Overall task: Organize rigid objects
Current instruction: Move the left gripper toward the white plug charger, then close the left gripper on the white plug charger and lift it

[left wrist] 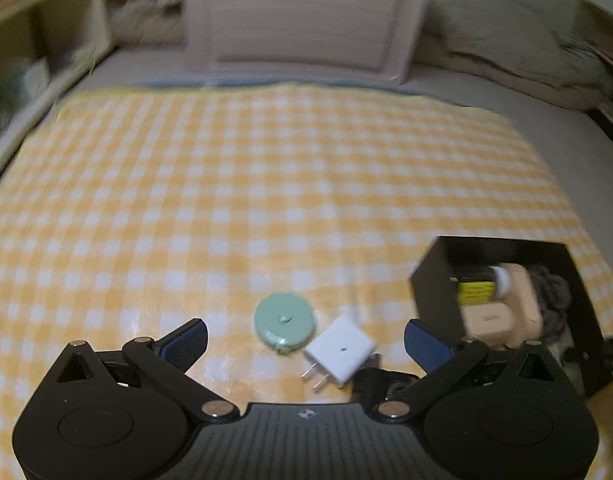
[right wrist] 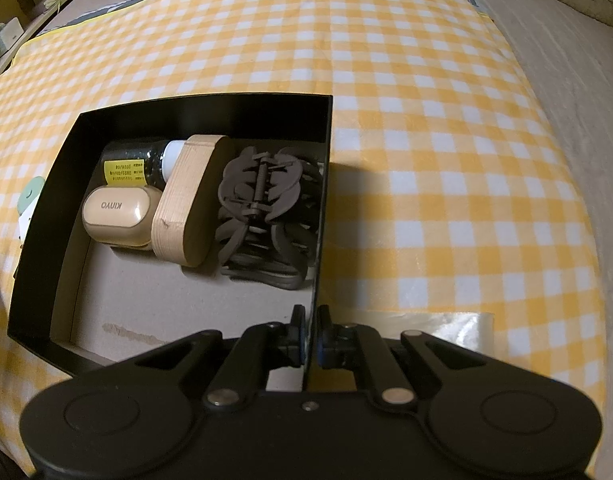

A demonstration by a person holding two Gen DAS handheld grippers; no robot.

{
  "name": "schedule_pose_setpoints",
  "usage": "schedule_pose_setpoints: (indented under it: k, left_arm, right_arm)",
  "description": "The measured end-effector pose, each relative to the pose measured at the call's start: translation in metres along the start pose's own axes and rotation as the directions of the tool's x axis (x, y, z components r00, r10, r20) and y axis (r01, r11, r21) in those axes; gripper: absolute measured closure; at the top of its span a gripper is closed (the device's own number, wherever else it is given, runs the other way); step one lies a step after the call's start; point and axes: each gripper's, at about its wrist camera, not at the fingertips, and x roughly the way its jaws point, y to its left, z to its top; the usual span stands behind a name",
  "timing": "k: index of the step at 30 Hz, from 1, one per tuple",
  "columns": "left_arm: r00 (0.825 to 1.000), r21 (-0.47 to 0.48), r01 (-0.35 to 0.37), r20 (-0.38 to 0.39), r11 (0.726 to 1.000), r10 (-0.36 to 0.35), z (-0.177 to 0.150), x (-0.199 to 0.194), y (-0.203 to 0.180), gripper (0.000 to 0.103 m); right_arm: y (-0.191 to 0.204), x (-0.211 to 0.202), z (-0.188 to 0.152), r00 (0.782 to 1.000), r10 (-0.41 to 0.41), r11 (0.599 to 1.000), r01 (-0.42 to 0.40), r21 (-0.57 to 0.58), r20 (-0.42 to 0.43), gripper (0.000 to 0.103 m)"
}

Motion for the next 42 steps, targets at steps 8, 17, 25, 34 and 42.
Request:
schedule_pose_setpoints:
  k: [8,17,25,34,42]
  left_arm:
    - [0.992,-0.062,-0.075,-0.105,0.995,0.068,0.005,0.043,0.007,0.000]
    - [0.976,-0.269,-0.079,-0.215,0.960,0.020,-0.004,0.075,-0.007,0.020]
    - [0.974,-0.330,-0.110,-0.223,0.938,0.035,-0.006,0.085,-0.018,0.034]
    - [0.981,-0.312,-0.088,-0.195,0.946,0.027,-0.006,0.075,-0.011,0.052]
    - [0.999,-0.220,0.005,-0.050,0.976,-0.016,0.014,0.030,-0.022,0.059]
  right_arm:
    - [0.000,0.000,0.000,1.000,0.002,1.000,-0.002,0.001,-0.001,0.097]
    - [0.000,0.001,0.001,1.000,0.002,1.000,-0.002,0.002,-0.002,0.097]
    - [-0.004,-0.001,0.000,1.000,0.016,1.000,-0.016,0.000,0.000,0.096]
    - [-0.003,-0.001,0.001,1.000,0.016,1.000,-0.016,0.000,-0.002,0.096]
    - [-0.003,-0.001,0.001,1.000,0.016,1.000,-0.016,-0.002,-0.001,0.096]
